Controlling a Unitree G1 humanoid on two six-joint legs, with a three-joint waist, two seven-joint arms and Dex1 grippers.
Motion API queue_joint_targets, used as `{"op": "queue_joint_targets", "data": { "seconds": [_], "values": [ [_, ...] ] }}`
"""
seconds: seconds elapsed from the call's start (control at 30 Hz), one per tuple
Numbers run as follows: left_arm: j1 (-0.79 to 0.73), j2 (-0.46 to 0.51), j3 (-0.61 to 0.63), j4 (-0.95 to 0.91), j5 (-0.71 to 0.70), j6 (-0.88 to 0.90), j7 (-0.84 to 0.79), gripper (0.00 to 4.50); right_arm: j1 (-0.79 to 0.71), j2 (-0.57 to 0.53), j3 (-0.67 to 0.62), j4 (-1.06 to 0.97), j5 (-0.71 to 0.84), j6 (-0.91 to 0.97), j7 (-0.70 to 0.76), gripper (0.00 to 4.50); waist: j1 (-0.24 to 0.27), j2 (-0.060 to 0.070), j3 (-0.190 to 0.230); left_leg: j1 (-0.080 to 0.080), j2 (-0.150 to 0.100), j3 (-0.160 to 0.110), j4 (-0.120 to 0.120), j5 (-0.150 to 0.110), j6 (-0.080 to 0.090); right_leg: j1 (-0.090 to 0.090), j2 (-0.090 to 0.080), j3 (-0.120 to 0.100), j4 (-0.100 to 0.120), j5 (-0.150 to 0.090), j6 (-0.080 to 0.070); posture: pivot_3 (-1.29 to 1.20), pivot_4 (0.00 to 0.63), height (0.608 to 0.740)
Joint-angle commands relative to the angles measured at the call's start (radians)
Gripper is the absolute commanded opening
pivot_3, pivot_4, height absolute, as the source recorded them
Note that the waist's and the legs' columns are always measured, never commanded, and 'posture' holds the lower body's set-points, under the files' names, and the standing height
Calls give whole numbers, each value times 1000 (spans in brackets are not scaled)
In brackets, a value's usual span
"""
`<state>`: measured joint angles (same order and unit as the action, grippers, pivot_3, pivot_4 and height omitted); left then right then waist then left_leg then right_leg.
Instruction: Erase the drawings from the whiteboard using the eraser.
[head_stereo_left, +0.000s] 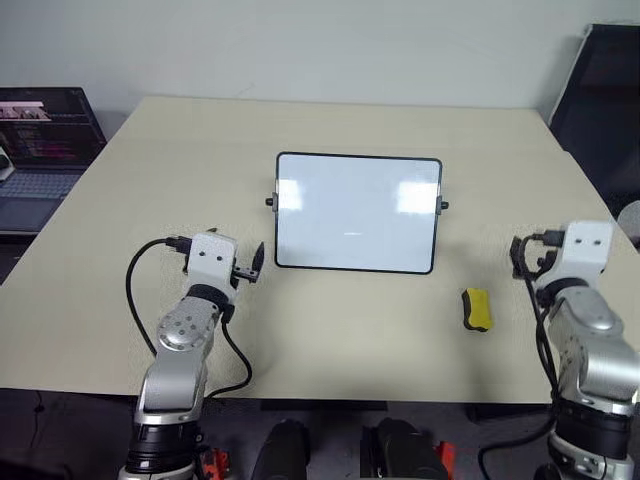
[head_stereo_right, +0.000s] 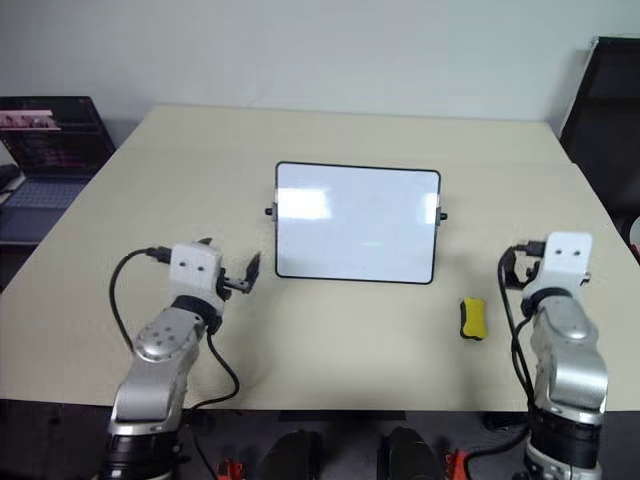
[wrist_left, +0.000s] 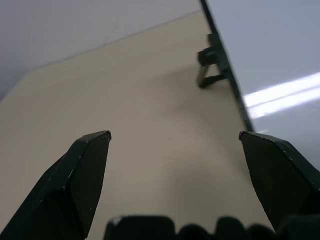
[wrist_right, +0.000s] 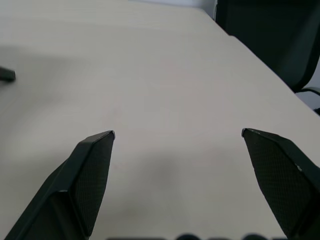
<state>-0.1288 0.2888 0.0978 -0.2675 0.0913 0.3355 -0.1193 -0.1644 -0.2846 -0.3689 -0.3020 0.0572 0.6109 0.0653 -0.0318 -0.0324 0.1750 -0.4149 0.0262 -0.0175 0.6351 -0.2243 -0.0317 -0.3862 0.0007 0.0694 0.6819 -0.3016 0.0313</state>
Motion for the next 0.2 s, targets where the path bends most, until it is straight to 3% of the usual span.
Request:
{"op": "queue_joint_targets", "data": {
  "seconds": [0.03,0.2],
  "values": [
    [22,-32,-5,-15,41,-28,69,4500,118,3,10,28,-36,-159,-1,4470,2,-1,-2,0,0,-1,0,0,0,1,0,0,-1,0,0,0,150,740],
    [25,-32,-34,1,29,-53,37,4500,188,-40,-6,7,-28,-150,17,4470,2,1,-3,0,0,0,1,0,0,1,0,0,0,0,0,0,150,740]
  ]
}}
